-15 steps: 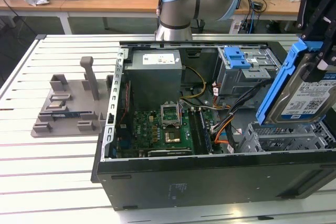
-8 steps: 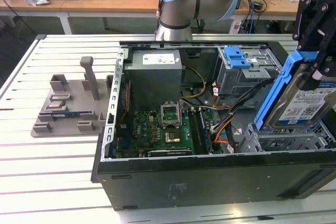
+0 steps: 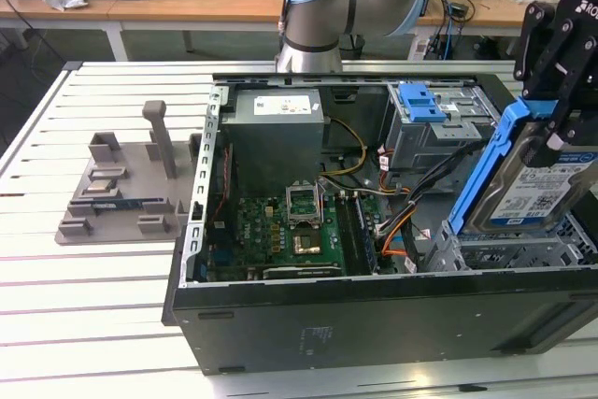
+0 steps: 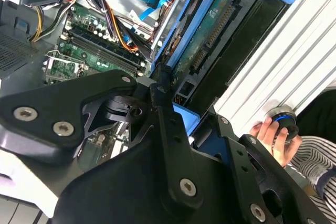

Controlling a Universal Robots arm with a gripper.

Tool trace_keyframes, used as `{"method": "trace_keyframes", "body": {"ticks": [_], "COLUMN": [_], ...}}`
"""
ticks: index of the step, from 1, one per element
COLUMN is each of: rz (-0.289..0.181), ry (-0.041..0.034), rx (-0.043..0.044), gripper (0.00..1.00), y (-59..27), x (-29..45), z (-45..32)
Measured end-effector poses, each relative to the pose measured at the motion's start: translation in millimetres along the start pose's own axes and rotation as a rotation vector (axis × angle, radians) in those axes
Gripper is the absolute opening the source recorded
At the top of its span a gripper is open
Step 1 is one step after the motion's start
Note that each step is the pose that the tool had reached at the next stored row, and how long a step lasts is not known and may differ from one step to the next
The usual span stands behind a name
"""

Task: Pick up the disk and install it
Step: 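Insert the disk into the insertion slot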

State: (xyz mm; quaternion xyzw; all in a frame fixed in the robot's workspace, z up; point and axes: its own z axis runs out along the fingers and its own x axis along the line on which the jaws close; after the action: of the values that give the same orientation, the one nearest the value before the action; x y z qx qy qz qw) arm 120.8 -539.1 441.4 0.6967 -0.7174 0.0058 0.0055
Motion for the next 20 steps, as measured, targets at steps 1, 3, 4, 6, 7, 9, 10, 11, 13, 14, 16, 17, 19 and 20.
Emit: {"method": "trace_keyframes", "body": {"ticks": [1, 3, 4, 6, 7, 9, 10, 11, 13, 14, 16, 17, 19, 20], "rz": [0.0, 0.0, 0.0, 0.0, 0.0, 0.0, 0.0, 0.0, 0.0, 0.0, 0.0, 0.0, 0.0, 0.0], "ry": [-0.0001, 0.0003, 0.0004, 0.0006, 0.0006, 0.0005, 0.0005, 0.0005, 0.0006, 0.0005, 0.0006, 0.0005, 0.0005, 0.0006], "rx": [0.0, -0.0001, 0.0, 0.0, -0.0001, 0.0, 0.0, 0.0, 0.0, 0.0, 0.0, 0.0001, 0.0, 0.0], "gripper": [0.37, 0.37, 0.37, 0.37, 0.37, 0.37, 0.37, 0.37, 0.37, 0.37, 0.37, 0.37, 0.37, 0.37], "y": [-0.4, -1.1, -1.1, -1.2, -1.2, -1.2, -1.2, -1.2, -1.2, -1.2, -1.2, -1.2, -1.2, -1.2], "x": [-0.5, -1.1, -1.1, -1.1, -1.1, -1.2, -1.3, -1.3, -1.3, -1.3, -1.3, -1.3, -1.4, -1.5], "z": [0.7, 3.5, 5.8, 9.1, 10.5, 14.5, 15.5, 16.3, 17.7, 19.0, 20.8, 22.8, 27.5, 30.5]}}
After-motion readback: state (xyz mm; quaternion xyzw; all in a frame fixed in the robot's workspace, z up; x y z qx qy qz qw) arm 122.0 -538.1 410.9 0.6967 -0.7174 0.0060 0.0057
